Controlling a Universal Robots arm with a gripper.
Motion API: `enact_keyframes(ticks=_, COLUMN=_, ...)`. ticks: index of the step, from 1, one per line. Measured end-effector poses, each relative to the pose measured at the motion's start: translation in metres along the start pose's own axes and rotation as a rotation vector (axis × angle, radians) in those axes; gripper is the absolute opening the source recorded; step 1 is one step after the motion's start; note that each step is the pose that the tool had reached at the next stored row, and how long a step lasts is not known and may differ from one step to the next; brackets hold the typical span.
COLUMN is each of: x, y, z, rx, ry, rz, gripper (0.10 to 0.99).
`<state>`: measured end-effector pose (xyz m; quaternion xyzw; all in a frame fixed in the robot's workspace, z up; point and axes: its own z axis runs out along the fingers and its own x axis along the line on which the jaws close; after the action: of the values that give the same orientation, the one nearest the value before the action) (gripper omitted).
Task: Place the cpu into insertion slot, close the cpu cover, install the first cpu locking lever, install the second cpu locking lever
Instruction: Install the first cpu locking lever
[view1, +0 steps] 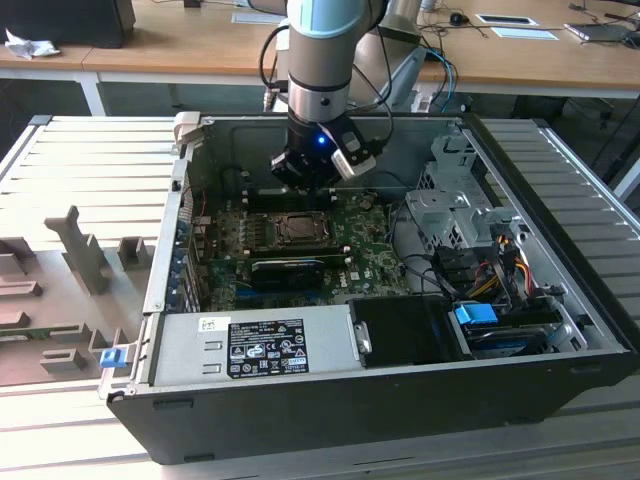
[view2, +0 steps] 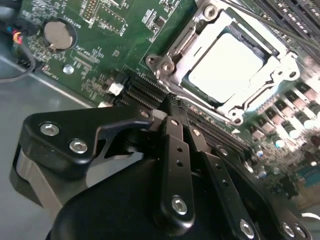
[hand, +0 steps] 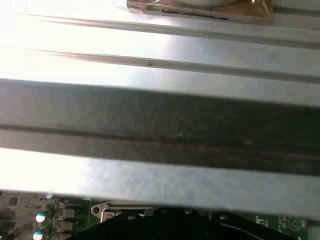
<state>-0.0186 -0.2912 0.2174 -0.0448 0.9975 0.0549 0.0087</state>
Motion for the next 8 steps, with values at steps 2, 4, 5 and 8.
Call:
enact_keyframes(ticks=2, x=0.0002, y=-0.0019, z=-0.0003, rx=0.000, ry=0.0002, rz=0.000, gripper=0.106)
enact_keyframes(ticks=4, x=0.0003, y=-0.0030, z=-0.0004, rx=0.001, ry=0.0001, rz=0.000, gripper=0.106)
enact_keyframes(ticks=5, x=0.0004, y=-0.0034, z=-0.0005, rx=0.001, ry=0.0002, rz=0.000, gripper=0.106)
enact_keyframes(ticks=8, x=0.0005, y=-0.0052, z=-0.0007, rx=0.001, ry=0.0001, rz=0.000, gripper=0.106)
